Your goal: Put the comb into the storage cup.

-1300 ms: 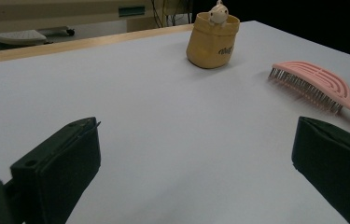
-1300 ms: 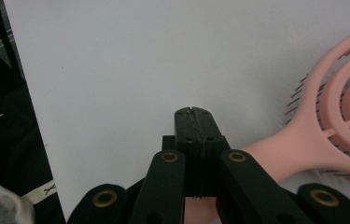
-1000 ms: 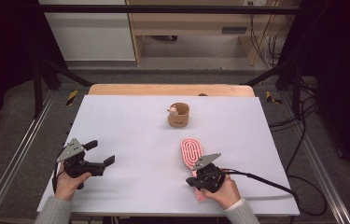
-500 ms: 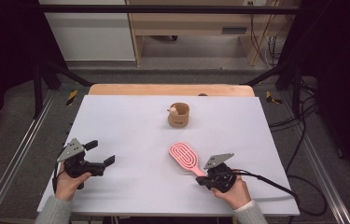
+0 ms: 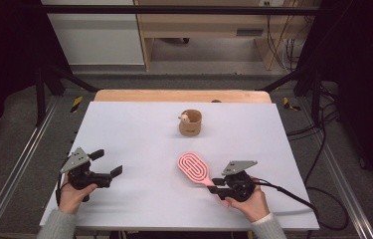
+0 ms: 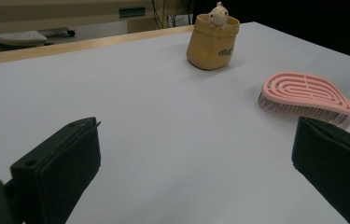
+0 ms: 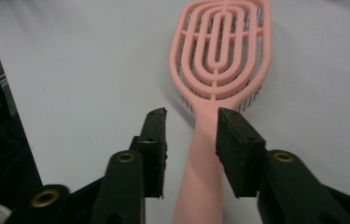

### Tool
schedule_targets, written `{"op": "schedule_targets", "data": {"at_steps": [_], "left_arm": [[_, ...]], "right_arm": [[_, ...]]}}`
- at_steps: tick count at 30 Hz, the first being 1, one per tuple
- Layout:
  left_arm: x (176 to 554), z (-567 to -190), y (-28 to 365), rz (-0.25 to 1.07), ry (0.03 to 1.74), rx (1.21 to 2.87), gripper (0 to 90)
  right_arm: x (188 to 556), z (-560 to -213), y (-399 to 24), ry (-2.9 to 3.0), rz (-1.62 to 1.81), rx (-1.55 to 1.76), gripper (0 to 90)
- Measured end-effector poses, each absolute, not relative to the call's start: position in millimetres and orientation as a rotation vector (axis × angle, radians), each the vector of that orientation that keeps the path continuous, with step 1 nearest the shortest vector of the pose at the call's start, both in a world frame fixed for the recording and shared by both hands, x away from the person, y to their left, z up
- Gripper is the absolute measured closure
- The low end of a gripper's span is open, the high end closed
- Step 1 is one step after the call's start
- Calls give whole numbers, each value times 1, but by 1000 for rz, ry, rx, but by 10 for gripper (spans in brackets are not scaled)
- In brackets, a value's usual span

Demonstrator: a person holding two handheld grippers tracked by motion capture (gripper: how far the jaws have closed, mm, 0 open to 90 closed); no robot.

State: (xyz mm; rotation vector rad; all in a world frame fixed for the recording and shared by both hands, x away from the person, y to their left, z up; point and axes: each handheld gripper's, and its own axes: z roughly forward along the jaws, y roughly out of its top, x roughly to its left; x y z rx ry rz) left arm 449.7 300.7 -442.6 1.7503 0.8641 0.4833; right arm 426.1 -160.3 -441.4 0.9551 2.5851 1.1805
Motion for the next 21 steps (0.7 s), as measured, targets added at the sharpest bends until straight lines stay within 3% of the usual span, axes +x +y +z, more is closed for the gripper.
{"op": "schedule_targets", "data": {"at_steps": [2, 9, 17, 21], "left_arm": [[450, -443, 301, 483, 865, 1751, 11], [450, -443, 301, 483, 867, 1750, 11], [450, -443, 301, 484, 867, 1753, 11], [450, -443, 301, 483, 868, 1755, 11]], "right_arm": [[427, -439, -161, 2536, 1202, 965, 493], [433, -433, -163, 2437, 1233, 980, 234], [439, -431, -156, 2426, 1174, 1017, 54], [442, -431, -150, 2448, 1125, 1026, 21]]}}
